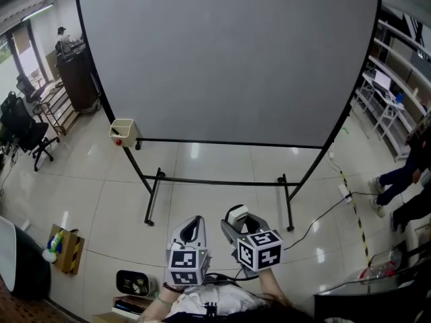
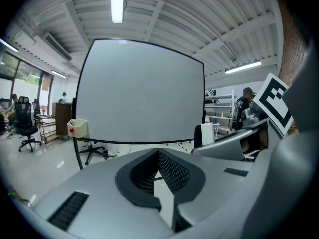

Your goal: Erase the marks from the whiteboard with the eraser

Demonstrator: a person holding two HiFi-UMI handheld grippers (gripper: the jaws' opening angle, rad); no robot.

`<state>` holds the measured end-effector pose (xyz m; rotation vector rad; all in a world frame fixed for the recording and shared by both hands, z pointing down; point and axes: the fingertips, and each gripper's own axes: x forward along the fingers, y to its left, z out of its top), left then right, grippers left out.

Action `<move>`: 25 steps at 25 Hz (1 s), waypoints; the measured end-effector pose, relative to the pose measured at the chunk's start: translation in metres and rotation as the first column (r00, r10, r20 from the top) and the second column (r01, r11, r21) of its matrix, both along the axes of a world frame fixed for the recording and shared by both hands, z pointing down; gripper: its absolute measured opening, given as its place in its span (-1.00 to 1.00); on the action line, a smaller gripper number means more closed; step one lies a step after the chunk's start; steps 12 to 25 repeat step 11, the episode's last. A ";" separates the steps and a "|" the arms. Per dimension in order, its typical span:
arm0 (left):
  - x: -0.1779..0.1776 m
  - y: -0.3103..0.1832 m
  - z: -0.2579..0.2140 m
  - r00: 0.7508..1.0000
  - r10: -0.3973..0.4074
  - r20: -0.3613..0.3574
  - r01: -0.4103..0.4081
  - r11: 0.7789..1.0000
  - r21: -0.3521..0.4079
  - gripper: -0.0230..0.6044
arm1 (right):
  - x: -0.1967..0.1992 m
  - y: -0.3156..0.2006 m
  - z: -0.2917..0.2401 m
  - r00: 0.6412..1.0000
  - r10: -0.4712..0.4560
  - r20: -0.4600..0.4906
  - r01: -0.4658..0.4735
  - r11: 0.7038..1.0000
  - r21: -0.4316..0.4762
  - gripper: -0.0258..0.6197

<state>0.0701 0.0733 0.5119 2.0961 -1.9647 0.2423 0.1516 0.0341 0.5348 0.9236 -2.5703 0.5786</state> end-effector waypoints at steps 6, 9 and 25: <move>-0.003 0.003 0.000 1.000 0.022 0.008 -0.022 1.000 0.000 -0.96 | 0.001 0.001 0.007 0.999 0.034 -0.005 -0.034 0.999 -0.014 -0.06; -0.004 0.003 0.000 1.000 0.024 0.008 -0.024 1.000 0.002 -0.96 | 0.002 -0.001 0.009 0.999 0.043 -0.011 -0.043 0.999 -0.013 -0.06; -0.006 0.002 0.000 1.000 0.023 0.010 -0.023 1.000 0.003 -0.96 | 0.000 -0.001 0.010 0.999 0.045 -0.012 -0.045 0.999 -0.015 -0.06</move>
